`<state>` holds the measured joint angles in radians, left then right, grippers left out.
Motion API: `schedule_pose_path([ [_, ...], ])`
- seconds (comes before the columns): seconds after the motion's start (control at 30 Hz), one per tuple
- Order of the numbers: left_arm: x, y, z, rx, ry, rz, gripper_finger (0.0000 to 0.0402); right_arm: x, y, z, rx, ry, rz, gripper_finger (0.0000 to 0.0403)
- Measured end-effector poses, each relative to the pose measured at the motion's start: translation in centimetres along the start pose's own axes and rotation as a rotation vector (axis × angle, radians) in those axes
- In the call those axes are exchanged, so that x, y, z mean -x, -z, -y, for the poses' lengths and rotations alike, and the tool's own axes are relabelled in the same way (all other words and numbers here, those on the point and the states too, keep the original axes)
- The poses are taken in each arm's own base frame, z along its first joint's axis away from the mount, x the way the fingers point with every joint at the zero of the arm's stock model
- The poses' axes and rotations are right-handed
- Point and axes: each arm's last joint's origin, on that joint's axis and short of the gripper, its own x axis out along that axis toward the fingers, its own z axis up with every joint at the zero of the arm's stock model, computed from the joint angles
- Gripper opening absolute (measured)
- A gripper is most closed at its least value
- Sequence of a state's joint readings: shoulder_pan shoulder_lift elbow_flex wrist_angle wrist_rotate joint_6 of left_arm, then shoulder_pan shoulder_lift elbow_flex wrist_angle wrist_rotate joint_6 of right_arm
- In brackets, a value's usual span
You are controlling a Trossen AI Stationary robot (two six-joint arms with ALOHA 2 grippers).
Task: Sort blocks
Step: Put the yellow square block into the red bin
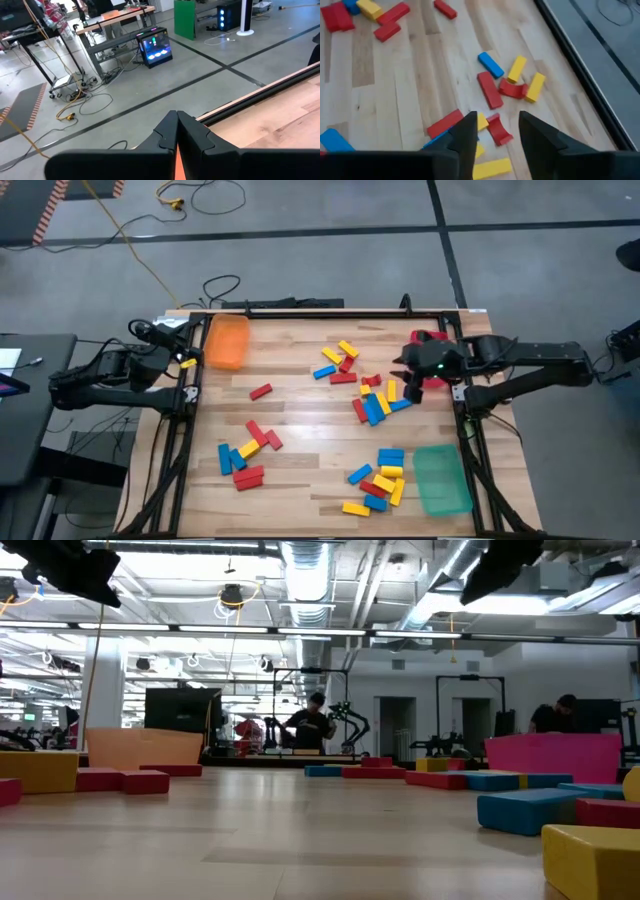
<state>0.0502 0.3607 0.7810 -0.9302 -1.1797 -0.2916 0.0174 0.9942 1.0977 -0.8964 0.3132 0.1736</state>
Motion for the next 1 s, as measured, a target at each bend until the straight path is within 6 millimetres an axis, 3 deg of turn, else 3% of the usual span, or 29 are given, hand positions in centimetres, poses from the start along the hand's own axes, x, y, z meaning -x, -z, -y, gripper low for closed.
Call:
schedule_pose_path([
  [0.2,0.0,0.0,0.0,0.000,-0.001,0.000,0.0004,1.3,1.5,0.7,-0.092,0.001,0.032,0.0213],
  [0.4,0.0,0.0,0.0,0.000,0.000,0.000,0.0004,0.8,4.1,0.7,-0.177,-0.008,0.016,0.0223],
  [0.63,0.0,0.0,0.0,0.000,-0.001,0.000,0.0004,-1.3,6.3,0.3,-0.234,-0.022,0.039,0.0223],
  [0.83,0.0,0.0,0.0,0.000,0.000,0.000,0.0004,-3.3,6.4,-0.6,-0.215,-0.064,0.132,0.0223],
  [1.0,0.0,0.0,0.0,0.000,0.000,0.000,0.0004,-5.7,6.7,-1.0,-0.221,-0.025,0.077,0.0223],
])
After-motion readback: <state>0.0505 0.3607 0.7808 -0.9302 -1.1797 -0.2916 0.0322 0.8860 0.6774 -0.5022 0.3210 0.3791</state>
